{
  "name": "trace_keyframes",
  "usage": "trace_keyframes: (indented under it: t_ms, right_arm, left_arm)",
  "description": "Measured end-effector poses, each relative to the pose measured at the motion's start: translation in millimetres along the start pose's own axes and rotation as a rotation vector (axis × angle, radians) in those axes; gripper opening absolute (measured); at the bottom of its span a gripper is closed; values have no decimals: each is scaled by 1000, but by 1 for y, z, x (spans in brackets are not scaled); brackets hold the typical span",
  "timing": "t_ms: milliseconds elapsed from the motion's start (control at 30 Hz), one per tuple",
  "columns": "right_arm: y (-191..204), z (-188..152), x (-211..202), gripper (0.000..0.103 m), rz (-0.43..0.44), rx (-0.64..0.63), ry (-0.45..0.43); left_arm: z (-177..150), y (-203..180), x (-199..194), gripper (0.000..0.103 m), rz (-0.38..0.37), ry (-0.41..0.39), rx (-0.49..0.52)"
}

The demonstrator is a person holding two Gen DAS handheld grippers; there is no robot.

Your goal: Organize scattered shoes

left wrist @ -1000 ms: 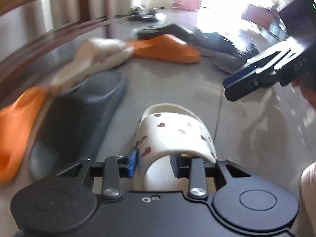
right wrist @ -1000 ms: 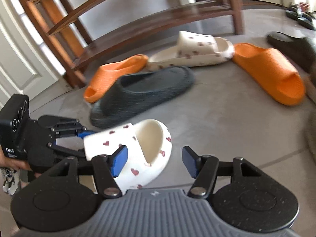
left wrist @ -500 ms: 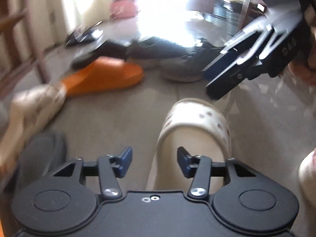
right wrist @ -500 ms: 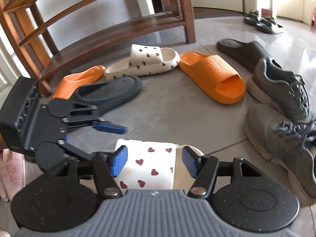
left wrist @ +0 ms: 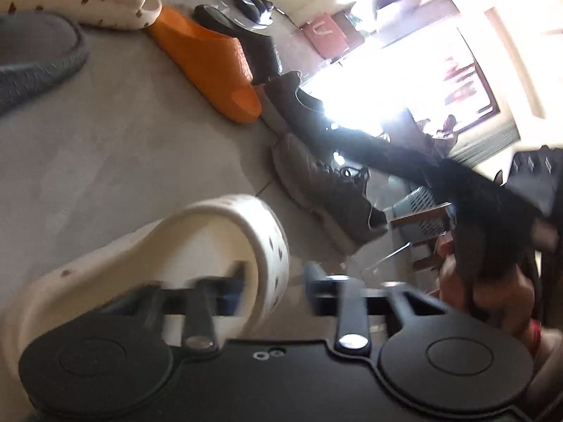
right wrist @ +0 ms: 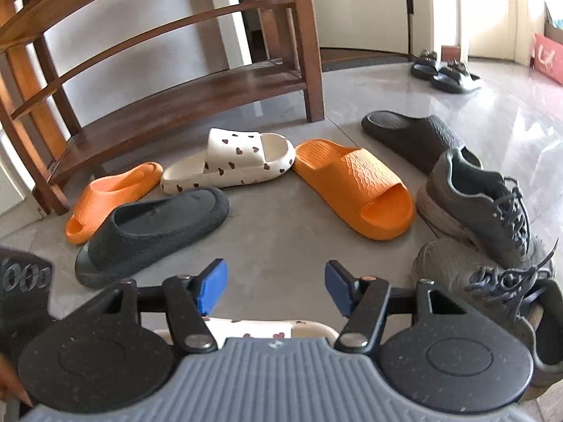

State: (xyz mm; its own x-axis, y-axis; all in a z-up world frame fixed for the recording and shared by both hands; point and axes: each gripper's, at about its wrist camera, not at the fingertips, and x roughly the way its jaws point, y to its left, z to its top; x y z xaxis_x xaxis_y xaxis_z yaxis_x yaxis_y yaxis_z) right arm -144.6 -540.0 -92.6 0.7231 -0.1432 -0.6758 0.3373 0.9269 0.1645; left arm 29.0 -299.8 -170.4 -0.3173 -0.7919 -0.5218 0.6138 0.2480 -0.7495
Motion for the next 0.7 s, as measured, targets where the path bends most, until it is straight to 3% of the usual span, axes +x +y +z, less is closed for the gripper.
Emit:
trace_keyframes:
  t_ms: [133, 200, 433, 700]
  right_arm:
    - [-9, -13, -6, 65, -5, 22, 25]
    - [-14, -18, -7, 65, -9, 39, 45]
    - [-13, -28, -4, 65, -24, -7, 118]
    - [-9, -39, -7, 65, -28, -31, 168]
  left_arm:
    - [6, -8, -2, 5, -20, 71, 179]
    - [3, -18, -9, 6, -39, 142, 329]
    - [0, -44, -12, 8, -98, 375, 670]
    - [1, -67, 18, 15, -120, 397, 849]
